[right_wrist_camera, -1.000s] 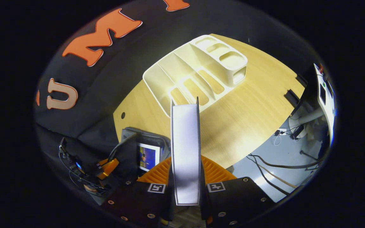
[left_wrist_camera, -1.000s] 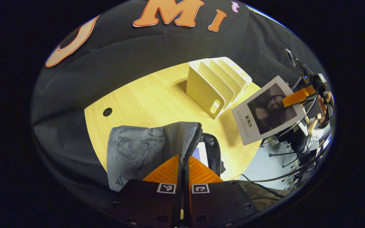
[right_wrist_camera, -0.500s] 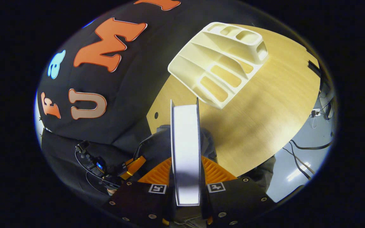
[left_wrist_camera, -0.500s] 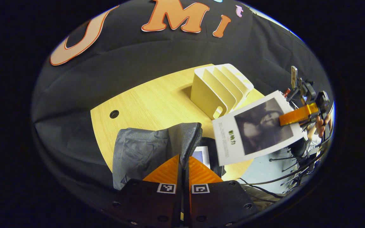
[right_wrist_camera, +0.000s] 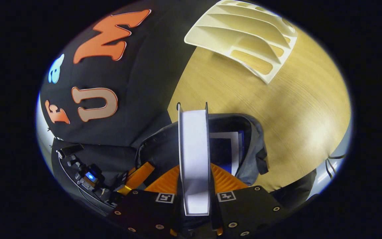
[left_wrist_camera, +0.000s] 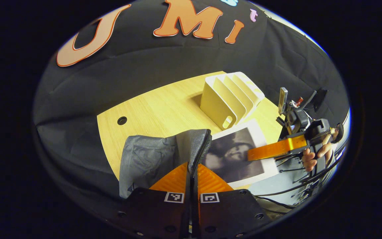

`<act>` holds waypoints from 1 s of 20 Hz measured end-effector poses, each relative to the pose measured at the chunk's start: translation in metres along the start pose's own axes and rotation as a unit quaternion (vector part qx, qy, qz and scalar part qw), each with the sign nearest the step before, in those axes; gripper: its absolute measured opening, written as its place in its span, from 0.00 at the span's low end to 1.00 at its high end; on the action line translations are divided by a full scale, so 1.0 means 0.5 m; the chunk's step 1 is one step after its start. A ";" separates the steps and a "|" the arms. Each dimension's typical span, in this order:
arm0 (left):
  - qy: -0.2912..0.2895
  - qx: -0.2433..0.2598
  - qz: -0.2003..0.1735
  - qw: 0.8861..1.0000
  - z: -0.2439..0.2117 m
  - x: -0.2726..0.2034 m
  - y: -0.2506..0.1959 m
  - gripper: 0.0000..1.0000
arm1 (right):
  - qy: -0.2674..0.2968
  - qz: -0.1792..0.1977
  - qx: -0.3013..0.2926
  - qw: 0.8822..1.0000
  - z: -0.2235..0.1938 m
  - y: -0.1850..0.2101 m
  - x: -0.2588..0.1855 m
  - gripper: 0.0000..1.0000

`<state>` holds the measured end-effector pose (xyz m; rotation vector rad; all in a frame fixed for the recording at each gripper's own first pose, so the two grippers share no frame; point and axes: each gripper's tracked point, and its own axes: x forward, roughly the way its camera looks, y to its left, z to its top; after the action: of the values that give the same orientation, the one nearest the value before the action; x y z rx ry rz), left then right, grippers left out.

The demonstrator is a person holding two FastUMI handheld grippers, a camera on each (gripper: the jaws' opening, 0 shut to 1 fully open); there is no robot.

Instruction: Open the schoolbag, grab two books from the bookshelf and put them into the schoolbag.

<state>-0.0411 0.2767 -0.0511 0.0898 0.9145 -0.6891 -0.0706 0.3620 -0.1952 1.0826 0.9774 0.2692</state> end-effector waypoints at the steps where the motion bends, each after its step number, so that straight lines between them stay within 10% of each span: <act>1: 0.000 -0.001 -0.003 1.000 -0.003 -0.004 -0.004 0.04 | -0.002 0.001 -0.008 1.000 -0.004 0.000 0.019 0.32; 9: -0.013 -0.013 -0.019 1.000 -0.001 0.002 -0.022 0.04 | -0.029 0.039 -0.005 0.999 -0.027 0.012 0.124 0.32; 20: 0.005 0.025 -0.018 0.999 -0.021 0.040 -0.047 0.04 | 0.077 0.068 -0.006 0.995 -0.096 0.018 0.192 0.33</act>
<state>-0.0538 0.2518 -0.0675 0.1221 0.9101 -0.7465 -0.0507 0.4557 -0.2447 1.1326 1.0392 0.4752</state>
